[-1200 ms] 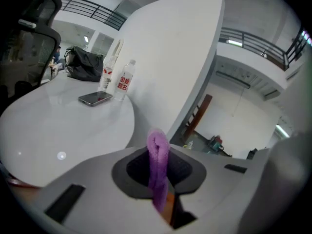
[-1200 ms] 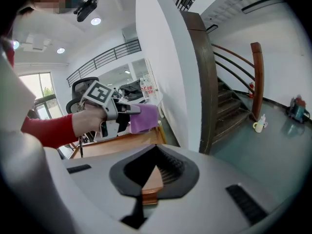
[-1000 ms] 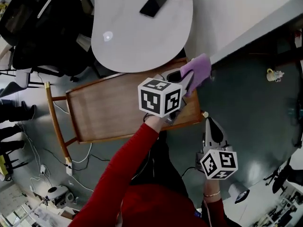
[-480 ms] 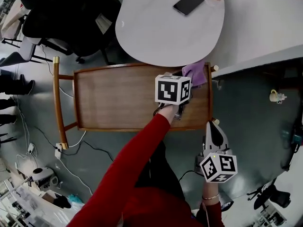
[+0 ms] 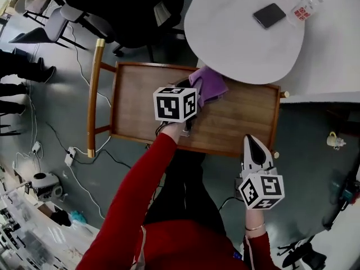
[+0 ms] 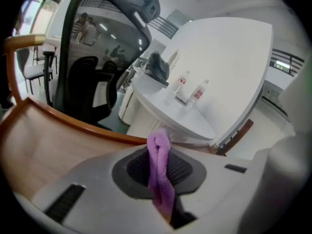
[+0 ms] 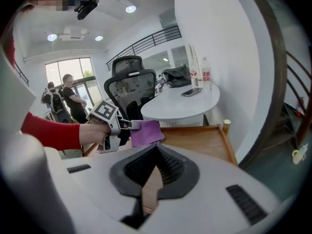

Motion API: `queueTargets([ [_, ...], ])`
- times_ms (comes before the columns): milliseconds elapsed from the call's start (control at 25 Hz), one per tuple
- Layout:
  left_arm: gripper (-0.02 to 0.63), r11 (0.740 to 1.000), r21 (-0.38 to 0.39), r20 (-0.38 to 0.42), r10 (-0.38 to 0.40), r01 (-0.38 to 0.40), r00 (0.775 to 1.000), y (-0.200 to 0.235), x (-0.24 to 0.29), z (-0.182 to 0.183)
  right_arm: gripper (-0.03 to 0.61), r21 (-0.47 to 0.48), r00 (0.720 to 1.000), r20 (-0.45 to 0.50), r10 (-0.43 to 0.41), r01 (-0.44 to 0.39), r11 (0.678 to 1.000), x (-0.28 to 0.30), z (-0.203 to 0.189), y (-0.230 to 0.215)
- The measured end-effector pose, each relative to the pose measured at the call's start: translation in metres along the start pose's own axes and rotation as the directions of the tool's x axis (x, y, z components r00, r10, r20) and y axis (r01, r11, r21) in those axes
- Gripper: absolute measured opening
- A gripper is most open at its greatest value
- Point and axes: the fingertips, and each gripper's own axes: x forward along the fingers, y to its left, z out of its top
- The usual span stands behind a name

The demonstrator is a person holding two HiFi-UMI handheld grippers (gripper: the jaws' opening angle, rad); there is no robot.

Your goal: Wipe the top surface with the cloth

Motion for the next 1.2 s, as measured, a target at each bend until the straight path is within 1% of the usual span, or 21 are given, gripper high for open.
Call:
queueTargets([
  [80,0.051,0.998,0.017,0.018,0.068,-0.068,0.998,0.032,-0.016,0.009,0.012,-0.026,0.999,-0.020,0.031,-0.032,0.999,0.013,0.000,0.011],
  [160,0.051,0.990,0.024,0.038,0.140,-0.141,0.989,0.063,-0.036,0.017,0.011,-0.049,0.997,-0.035,0.064,-0.066,0.997,0.024,0.001,0.024],
  [280,0.051,0.969,0.010,0.066,0.246,-0.247,0.967,0.106,-0.064,0.027,0.011,-0.082,0.993,-0.052,0.110,-0.114,0.990,0.041,0.003,0.043],
  [360,0.051,0.945,-0.006,0.088,0.327,-0.328,0.941,0.133,-0.082,0.033,0.011,-0.100,0.989,-0.061,0.137,-0.143,0.985,0.051,0.004,0.053],
  [440,0.051,0.913,-0.022,0.111,0.408,-0.408,0.906,0.157,-0.102,0.039,0.011,-0.115,0.984,-0.069,0.162,-0.169,0.979,0.060,0.007,0.063],
  [520,0.051,0.883,-0.030,0.126,0.468,-0.468,0.875,0.174,-0.118,0.042,0.012,-0.127,0.980,-0.075,0.185,-0.193,0.973,0.066,0.009,0.074],
  [600,0.051,0.862,-0.026,0.127,0.505,-0.506,0.854,0.185,-0.128,0.043,0.011,-0.138,0.976,-0.079,0.203,-0.212,0.967,0.072,0.011,0.082],
  [760,0.051,0.819,0.009,0.118,0.569,-0.574,0.814,0.196,-0.142,0.042,0.011,-0.150,0.971,-0.088,0.223,-0.234,0.961,0.079,0.014,0.093],
  [880,0.051,0.795,0.019,0.116,0.600,-0.606,0.792,0.202,-0.148,0.042,0.011,-0.158,0.968,-0.091,0.233,-0.245,0.957,0.082,0.016,0.098],
  [1000,0.051,0.779,0.023,0.114,0.621,-0.627,0.776,0.205,-0.151,0.042,0.011,-0.162,0.967,-0.095,0.236,-0.249,0.955,0.084,0.017,0.099],
  [1120,0.051,0.769,0.028,0.098,0.634,-0.639,0.767,0.208,-0.152,0.039,0.011,-0.161,0.968,-0.095,0.231,-0.244,0.956,0.084,0.017,0.100],
  [1200,0.051,0.762,0.050,0.111,0.638,-0.646,0.762,0.208,-0.153,0.041,0.012,-0.160,0.970,-0.089,0.224,-0.236,0.958,0.083,0.018,0.100],
])
